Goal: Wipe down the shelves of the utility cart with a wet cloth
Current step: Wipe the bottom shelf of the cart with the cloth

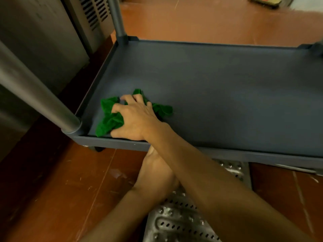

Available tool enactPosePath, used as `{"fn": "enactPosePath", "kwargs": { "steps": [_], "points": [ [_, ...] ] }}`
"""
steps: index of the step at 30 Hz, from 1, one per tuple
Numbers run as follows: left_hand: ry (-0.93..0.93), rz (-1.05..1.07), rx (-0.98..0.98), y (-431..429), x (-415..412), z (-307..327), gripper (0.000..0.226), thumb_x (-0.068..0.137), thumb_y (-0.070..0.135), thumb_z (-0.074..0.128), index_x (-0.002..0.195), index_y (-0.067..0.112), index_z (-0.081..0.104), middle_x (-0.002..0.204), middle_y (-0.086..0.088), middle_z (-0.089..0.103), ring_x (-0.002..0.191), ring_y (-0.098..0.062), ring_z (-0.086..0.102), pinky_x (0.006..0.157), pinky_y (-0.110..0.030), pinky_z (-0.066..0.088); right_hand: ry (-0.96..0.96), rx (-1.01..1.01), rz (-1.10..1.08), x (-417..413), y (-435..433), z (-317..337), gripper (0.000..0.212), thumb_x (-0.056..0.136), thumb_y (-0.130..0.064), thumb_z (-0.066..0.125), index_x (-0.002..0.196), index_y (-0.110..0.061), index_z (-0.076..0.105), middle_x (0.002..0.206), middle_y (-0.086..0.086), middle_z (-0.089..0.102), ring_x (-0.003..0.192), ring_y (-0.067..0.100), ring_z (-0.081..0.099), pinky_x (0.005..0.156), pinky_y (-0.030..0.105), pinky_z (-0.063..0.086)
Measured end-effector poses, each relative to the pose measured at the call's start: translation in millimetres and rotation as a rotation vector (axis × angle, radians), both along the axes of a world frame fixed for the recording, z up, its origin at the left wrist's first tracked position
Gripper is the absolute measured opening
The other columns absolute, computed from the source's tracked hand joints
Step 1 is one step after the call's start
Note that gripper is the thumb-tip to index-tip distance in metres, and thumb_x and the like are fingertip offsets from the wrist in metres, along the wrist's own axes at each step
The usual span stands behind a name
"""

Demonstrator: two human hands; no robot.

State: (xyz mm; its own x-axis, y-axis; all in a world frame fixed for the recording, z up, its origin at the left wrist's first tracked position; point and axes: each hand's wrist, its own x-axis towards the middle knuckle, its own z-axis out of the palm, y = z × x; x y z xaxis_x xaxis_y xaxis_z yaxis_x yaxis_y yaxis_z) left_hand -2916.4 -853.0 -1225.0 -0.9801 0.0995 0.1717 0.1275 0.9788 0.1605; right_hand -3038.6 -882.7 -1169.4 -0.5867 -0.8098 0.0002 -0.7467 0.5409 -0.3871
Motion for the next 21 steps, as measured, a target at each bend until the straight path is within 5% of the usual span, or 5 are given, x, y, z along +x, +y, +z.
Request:
{"fn": "enactPosePath", "kwargs": {
  "steps": [4,8,15,21],
  "points": [
    [-0.038,0.025,0.047,-8,-6,0,0.031,0.089,0.024,0.068,0.112,0.003,0.072,0.119,-0.019,0.065,0.114,-0.038,0.057,0.094,-0.053,0.047,0.064,0.009,0.044,-16,15,-2,0.065,0.075,-0.049,0.071,0.132,-0.029,0.048,0.138,-0.001,0.046,0.131,0.029,0.029,0.102,0.054,0.031],
    [0.187,-0.042,0.205,-5,-9,7,0.024,0.098,0.019,0.059,0.118,0.009,0.069,0.113,-0.012,0.064,0.102,-0.03,0.059,0.084,-0.044,0.052,0.078,-0.061,-0.087,-42,58,-7,0.065,0.076,-0.045,0.072,0.134,-0.025,0.05,0.136,0.001,0.049,0.13,0.03,0.033,0.1,0.053,0.033],
    [0.251,-0.068,0.229,-8,-10,9,0.03,0.1,0.024,0.055,0.124,0.012,0.068,0.113,-0.008,0.062,0.1,-0.024,0.058,0.081,-0.039,0.053,0.148,0.043,-0.4,-93,187,-8,0.063,0.081,-0.049,0.069,0.139,-0.034,0.049,0.143,0.002,0.045,0.135,0.035,0.029,0.102,0.06,0.036],
    [0.232,0.122,0.105,-22,-2,4,0.044,0.097,0.045,0.049,0.121,0.013,0.067,0.112,-0.012,0.056,0.1,-0.029,0.054,0.087,-0.041,0.044,0.181,0.158,-0.879,-107,316,-9,0.062,0.082,-0.055,0.065,0.138,-0.035,0.049,0.149,0.009,0.036,0.141,0.038,0.021,0.112,0.071,0.009]
  ]
}}
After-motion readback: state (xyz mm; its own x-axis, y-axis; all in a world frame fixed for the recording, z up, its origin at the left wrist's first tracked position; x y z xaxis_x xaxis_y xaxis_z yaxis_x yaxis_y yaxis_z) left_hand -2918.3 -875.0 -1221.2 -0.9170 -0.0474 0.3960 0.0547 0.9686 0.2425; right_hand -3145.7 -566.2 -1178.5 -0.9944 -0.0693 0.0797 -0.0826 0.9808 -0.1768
